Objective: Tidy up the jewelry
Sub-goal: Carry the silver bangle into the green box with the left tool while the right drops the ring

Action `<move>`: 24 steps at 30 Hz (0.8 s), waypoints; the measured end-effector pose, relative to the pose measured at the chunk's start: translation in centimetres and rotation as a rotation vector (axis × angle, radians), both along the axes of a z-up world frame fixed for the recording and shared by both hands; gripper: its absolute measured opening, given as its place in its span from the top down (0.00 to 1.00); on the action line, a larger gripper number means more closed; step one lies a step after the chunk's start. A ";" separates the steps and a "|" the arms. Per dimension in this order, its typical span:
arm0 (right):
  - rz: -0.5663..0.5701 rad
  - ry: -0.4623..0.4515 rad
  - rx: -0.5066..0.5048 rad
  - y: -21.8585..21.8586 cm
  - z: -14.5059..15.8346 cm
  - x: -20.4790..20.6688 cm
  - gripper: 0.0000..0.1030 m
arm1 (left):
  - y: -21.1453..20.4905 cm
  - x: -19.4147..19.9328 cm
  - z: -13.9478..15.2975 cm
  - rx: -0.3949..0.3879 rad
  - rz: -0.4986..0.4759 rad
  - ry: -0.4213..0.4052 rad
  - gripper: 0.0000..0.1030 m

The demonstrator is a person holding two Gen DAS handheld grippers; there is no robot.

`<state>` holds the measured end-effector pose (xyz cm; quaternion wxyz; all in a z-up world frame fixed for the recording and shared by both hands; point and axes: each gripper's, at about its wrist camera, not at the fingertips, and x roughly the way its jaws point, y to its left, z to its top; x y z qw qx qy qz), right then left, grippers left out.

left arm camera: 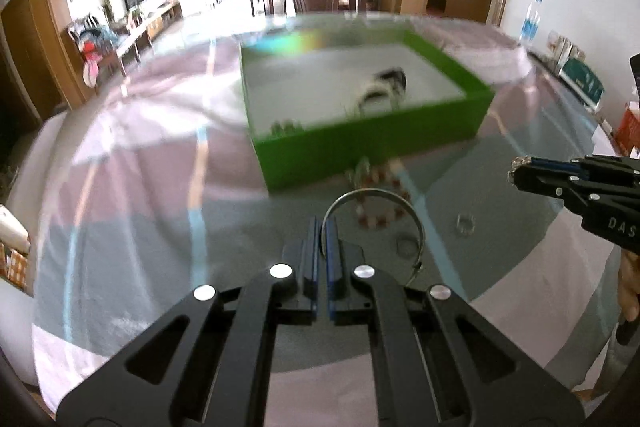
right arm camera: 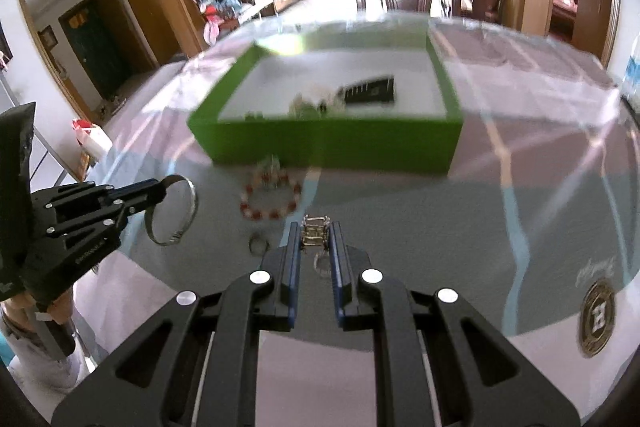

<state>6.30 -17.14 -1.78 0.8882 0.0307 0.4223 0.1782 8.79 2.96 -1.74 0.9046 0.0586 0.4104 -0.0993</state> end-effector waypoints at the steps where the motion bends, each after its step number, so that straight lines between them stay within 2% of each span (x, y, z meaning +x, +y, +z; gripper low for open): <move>1: 0.001 -0.015 -0.001 -0.1 0.7 0.2 0.86 | 0.0 0.2 0.8 0.004 -0.002 -0.017 0.96; 5: 0.015 -0.090 -0.015 0.1 3.5 1.8 0.86 | 0.1 2.1 3.7 0.009 0.001 -0.069 0.96; 8: 0.003 -0.126 -0.033 0.8 4.7 5.2 0.86 | -0.1 5.7 4.9 0.001 0.021 -0.079 0.96; 11: -0.047 -0.105 -0.046 0.9 3.7 8.9 0.86 | -0.4 9.9 4.2 0.027 0.065 -0.059 0.96; 13: -0.080 -0.047 -0.065 0.9 1.7 11.6 0.86 | -0.7 11.8 2.7 0.064 0.092 -0.035 0.96; 15: -0.104 -0.003 -0.068 0.7 -0.1 13.2 0.86 | -1.0 13.1 1.5 0.065 0.096 -0.014 0.95; 17: -0.126 0.000 -0.072 0.4 -1.1 13.9 0.85 | -1.2 14.0 0.7 0.056 0.103 -0.012 0.91; 18: -0.129 -0.005 -0.069 0.3 -1.1 13.7 0.79 | -1.3 14.1 0.7 0.055 0.105 -0.021 0.80; 19: -0.126 -0.007 -0.056 0.2 -0.9 13.4 0.66 | -1.3 14.0 0.8 0.054 0.105 -0.035 0.54; 20: -0.119 -0.014 -0.033 -0.1 -0.6 12.7 0.61 | -1.3 13.5 1.0 0.046 0.104 -0.047 0.48; 24: -0.046 -0.064 -0.014 -0.3 1.3 8.3 0.59 | -0.7 10.5 1.7 0.018 0.060 -0.050 0.55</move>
